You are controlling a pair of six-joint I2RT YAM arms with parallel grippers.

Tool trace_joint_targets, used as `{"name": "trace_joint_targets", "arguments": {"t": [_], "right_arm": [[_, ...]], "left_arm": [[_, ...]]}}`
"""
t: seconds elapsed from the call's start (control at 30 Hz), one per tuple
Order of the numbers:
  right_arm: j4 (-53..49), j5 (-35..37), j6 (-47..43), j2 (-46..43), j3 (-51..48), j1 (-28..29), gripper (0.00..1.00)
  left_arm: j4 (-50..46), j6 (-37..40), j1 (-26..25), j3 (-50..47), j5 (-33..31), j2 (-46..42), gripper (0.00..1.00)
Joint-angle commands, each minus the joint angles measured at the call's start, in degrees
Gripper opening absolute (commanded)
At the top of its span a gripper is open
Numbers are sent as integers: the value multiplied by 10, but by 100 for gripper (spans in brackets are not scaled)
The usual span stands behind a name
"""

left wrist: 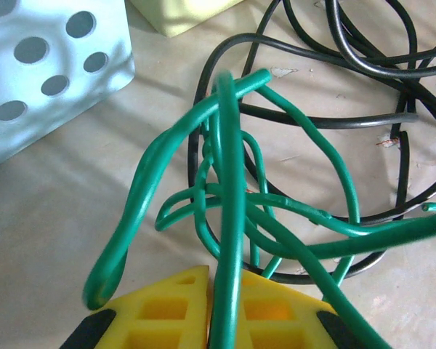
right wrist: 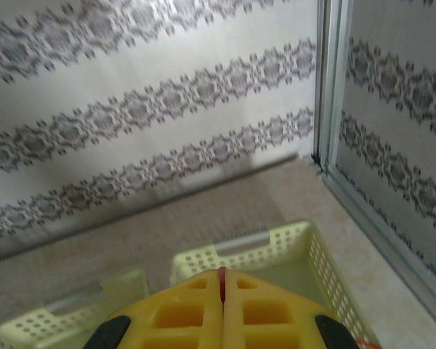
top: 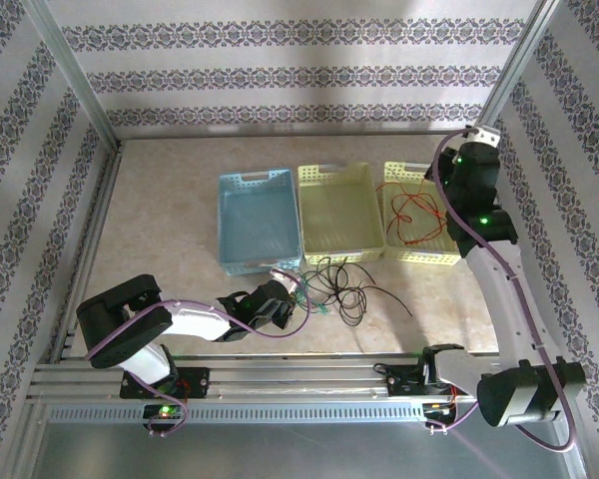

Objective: Untangle the cables

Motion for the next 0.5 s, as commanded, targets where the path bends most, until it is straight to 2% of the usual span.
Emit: {"name": "trace_joint_targets", "arguments": {"t": [0.0, 0.33, 0.47], "right_arm": [[4, -19, 33, 6, -30, -11, 0], [10, -90, 115, 81, -120, -19, 0], [16, -76, 131, 109, -134, -20, 0]], "left_arm": [[-65, 9, -3, -20, 0, -3, 10], [-67, 12, -3, -19, 4, -4, 11], [-69, 11, -3, -18, 4, -5, 11]]}}
